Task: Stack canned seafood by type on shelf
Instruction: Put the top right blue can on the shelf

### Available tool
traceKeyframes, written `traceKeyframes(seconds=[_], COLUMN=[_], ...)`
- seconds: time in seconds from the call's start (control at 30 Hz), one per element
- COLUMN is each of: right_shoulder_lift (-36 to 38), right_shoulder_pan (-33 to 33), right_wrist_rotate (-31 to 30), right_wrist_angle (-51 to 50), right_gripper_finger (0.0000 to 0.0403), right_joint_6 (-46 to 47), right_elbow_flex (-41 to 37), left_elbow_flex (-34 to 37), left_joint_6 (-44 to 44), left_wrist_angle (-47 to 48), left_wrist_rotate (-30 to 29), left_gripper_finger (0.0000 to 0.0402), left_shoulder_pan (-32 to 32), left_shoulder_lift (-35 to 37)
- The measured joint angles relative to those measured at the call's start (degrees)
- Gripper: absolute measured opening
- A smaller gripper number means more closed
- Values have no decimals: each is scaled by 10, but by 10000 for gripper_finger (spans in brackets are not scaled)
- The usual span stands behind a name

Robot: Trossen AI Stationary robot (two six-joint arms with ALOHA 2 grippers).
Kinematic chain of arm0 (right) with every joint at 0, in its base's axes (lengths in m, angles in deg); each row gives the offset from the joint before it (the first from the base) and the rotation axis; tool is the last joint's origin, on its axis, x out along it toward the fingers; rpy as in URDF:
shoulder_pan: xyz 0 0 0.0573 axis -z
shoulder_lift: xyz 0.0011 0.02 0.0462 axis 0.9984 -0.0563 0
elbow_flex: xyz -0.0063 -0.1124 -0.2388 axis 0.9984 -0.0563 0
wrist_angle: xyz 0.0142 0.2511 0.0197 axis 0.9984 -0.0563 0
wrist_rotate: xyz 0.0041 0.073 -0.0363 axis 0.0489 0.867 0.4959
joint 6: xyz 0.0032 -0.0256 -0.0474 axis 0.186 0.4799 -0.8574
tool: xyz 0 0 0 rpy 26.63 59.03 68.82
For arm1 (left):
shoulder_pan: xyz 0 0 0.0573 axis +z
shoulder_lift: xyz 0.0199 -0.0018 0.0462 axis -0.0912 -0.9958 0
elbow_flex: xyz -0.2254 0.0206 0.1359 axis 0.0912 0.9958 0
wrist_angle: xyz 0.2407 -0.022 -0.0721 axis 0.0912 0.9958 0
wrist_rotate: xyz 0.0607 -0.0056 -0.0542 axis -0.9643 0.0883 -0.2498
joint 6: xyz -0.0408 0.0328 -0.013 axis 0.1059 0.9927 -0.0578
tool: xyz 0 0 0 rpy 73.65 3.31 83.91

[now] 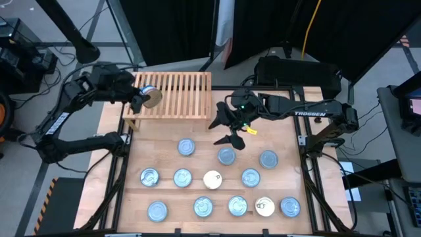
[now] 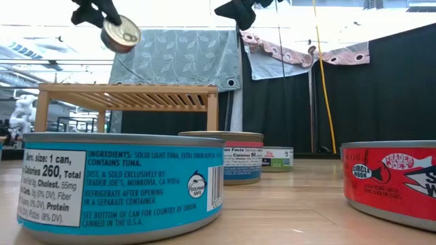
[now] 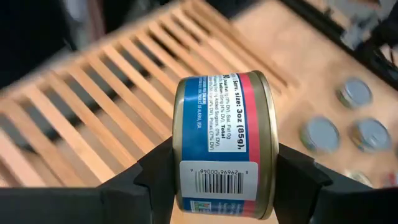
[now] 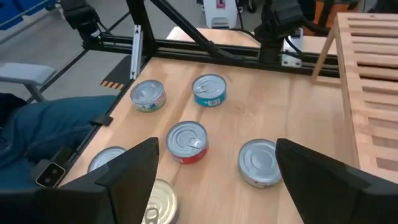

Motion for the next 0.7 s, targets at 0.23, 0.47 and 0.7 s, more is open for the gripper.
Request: traceKeyframes(seconds=[0.23, 0.47, 0.7], right_shoulder_lift=[-1, -1, -1], right_shoulder_pan=[-4, -4, -7], right_wrist_rotate=[0, 0, 0], right_wrist_angle=[-1, -37, -39], right_gripper_finger=[313, 313, 313], right_joint_6=[0, 0, -2], right_elbow_flex=[0, 0, -28], left_elbow_flex=[0, 0, 0], left_joint_6=[71, 104, 178], left_wrist_angle=[44, 55, 95], left_wrist_rotate=[66, 95, 195], left_gripper_finger=[201, 201, 201], left_shoulder_pan=[115, 229, 298], left_shoulder_lift=[-81, -141, -143])
